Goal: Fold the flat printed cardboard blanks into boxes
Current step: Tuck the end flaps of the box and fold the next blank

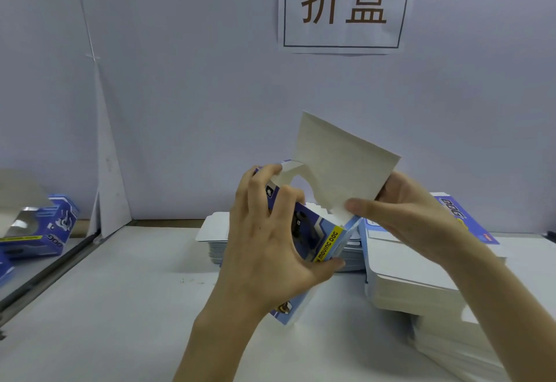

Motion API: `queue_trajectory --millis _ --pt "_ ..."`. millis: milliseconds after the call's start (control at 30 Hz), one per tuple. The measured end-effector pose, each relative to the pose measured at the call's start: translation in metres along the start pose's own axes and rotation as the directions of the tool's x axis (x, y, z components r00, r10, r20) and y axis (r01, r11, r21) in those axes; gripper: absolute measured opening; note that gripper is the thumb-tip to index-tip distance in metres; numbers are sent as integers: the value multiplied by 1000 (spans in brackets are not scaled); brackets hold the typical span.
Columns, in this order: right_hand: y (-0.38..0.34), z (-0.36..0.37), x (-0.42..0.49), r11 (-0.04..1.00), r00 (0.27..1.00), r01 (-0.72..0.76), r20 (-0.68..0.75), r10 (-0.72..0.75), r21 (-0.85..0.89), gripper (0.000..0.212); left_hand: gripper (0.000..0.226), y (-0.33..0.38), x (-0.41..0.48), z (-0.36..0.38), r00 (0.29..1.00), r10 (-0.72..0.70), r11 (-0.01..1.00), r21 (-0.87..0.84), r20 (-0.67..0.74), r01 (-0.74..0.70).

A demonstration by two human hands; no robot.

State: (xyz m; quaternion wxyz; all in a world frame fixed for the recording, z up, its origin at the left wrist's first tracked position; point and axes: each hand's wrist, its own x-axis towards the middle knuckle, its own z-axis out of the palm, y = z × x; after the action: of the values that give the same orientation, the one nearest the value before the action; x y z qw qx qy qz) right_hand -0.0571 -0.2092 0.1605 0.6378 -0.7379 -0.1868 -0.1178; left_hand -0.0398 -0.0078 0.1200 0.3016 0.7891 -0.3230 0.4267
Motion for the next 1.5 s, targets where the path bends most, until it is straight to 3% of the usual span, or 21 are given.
queue_trajectory --millis 100,267,367,500,633,900,1000,1100,1200,1300,1367,1433,1500 --pt "0 7 1 1000 1000 19 16 -19 -3 49 79 0 -1 1 1000 -5 1000 0 2 5" --pt "-15 16 -7 936 987 81 158 -28 -343 49 76 -2 -1 2 1000 1 999 44 -5 -1" --pt "-18 26 -10 947 990 101 121 -67 -304 54 76 -2 0 2 1000 -10 998 62 2 10" --pt "-17 38 -6 941 981 172 -38 -191 -291 30 78 -1 -1 3 1000 3 999 40 -24 -2" --pt "-19 44 -7 947 967 223 -68 -245 -231 37 79 3 -2 7 999 -31 1000 -8 -16 31" --pt "-15 51 -8 908 964 183 -112 -241 -378 37 81 5 -4 10 997 -78 993 -87 -27 76" --pt "-11 52 -8 870 970 183 -57 -234 -459 31 83 0 -4 9 997 -78 991 -108 -30 74" --pt "-8 46 -10 838 991 132 61 -118 -530 37 87 -5 -5 7 997 -72 989 -128 -10 70" --pt "-6 41 -11 854 977 210 132 -167 -475 45 101 0 -3 1 995 -104 982 -160 9 104" --pt "-1 37 -10 880 944 310 12 -328 -359 39 106 3 -2 -7 992 -120 969 -214 32 124" --pt "0 34 -10 906 899 363 -173 -402 -219 26 98 2 -1 -14 988 -150 930 -334 40 155" --pt "1 32 -13 926 873 376 -319 -370 -46 22 78 1 0 -20 979 -196 859 -471 56 199" --pt "4 33 -15 935 903 337 -318 -289 109 20 61 -1 0 -24 972 -221 772 -595 77 223"
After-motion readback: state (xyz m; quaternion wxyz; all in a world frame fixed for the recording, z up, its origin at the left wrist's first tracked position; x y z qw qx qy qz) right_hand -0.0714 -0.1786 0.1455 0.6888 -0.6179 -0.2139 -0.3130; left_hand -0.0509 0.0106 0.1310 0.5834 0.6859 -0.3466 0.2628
